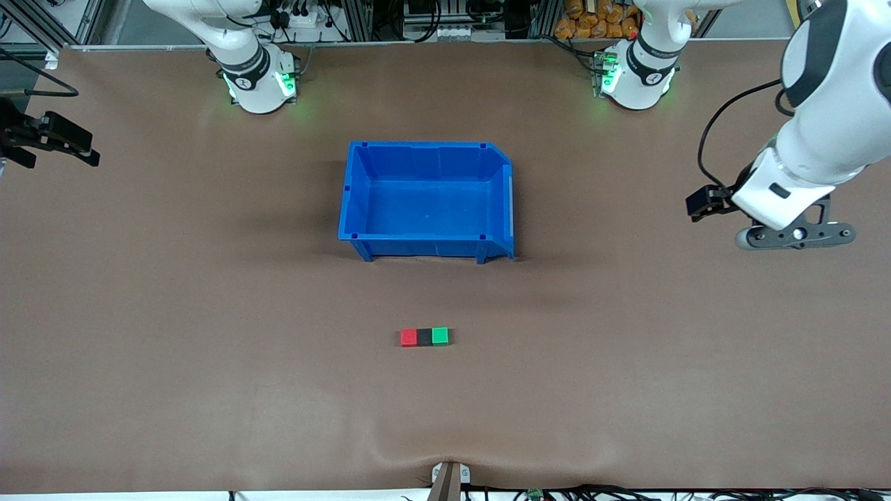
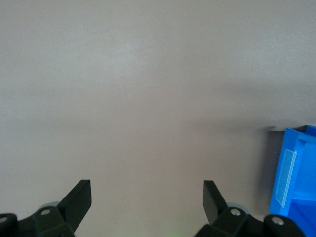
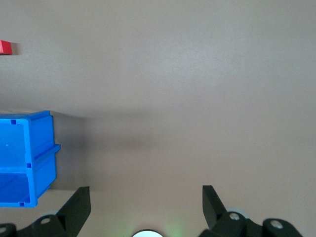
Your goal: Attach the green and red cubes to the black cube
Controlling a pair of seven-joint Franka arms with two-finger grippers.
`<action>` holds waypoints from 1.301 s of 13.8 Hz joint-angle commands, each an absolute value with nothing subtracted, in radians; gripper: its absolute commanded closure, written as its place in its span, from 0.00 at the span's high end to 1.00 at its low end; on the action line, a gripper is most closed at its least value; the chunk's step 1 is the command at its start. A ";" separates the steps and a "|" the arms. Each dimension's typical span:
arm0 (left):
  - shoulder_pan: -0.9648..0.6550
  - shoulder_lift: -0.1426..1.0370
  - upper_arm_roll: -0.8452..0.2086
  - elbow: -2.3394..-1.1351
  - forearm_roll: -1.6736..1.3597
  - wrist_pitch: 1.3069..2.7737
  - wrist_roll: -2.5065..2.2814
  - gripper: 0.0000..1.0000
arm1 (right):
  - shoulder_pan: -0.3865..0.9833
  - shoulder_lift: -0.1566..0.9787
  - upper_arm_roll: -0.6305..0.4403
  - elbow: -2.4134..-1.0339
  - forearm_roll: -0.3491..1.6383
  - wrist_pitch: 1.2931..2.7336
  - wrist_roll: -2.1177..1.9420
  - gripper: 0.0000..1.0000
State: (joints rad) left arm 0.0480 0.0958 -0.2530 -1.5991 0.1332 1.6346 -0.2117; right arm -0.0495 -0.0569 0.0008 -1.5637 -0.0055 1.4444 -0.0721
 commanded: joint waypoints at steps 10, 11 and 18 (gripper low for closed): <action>0.084 0.020 -0.255 -1.620 0.104 1.615 -0.179 1.00 | -0.012 -0.058 -0.003 -1.559 -0.020 1.439 -0.063 1.00; 0.084 0.015 -0.255 -1.618 0.104 1.609 -0.179 1.00 | -0.012 -0.060 -0.003 -1.559 -0.020 1.440 -0.063 1.00; 0.106 -0.008 -0.255 -1.617 0.104 1.597 -0.166 1.00 | -0.012 -0.060 -0.006 -1.559 -0.015 1.428 -0.063 1.00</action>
State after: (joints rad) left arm 0.0934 0.0287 -0.2511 -1.5992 0.1204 1.6104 -0.1963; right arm -0.0189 -0.0569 -0.0051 -1.5637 -0.0055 1.4354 -0.0702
